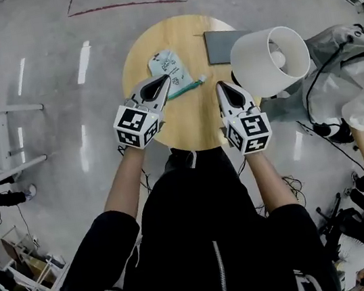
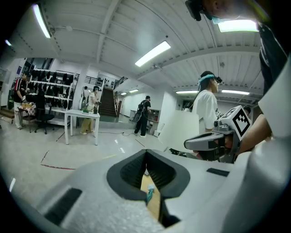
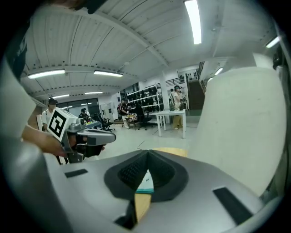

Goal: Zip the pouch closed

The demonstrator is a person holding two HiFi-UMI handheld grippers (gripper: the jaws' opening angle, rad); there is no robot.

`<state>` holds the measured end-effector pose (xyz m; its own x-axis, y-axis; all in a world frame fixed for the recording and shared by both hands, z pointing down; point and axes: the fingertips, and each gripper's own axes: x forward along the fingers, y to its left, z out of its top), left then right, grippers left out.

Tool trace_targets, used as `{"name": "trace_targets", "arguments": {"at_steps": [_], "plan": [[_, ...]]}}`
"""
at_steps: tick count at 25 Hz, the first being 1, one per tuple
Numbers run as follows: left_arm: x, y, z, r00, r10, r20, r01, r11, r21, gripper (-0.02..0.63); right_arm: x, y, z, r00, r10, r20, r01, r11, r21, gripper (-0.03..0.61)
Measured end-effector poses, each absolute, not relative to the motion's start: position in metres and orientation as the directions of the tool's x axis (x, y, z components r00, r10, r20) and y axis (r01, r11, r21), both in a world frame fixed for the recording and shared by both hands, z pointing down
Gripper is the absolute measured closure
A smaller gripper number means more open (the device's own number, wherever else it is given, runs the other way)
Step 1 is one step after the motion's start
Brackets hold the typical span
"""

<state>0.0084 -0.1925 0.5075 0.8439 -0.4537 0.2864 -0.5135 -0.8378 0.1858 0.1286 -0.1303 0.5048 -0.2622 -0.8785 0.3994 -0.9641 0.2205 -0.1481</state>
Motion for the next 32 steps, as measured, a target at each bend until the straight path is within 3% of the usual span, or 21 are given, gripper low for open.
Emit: {"name": "trace_targets", "arguments": {"at_steps": [12, 21, 32], "plan": [[0.09, -0.211, 0.595, 0.838, -0.294, 0.46, -0.435, -0.868, 0.24, 0.605, 0.155, -0.136, 0.558, -0.276, -0.826, 0.491, -0.96, 0.213, -0.182, 0.574], [0.131, -0.205, 0.664, 0.789, -0.168, 0.591, -0.404, -0.866, 0.293, 0.473, 0.162, -0.13, 0.586, -0.29, -0.795, 0.533, -0.955, 0.207, -0.211, 0.574], [0.166, -0.201, 0.741, 0.667, -0.085, 0.74, -0.429, -0.856, 0.288, 0.405, 0.183, -0.114, 0.604, -0.259, -0.784, 0.565, -0.961, 0.148, -0.235, 0.574]]}}
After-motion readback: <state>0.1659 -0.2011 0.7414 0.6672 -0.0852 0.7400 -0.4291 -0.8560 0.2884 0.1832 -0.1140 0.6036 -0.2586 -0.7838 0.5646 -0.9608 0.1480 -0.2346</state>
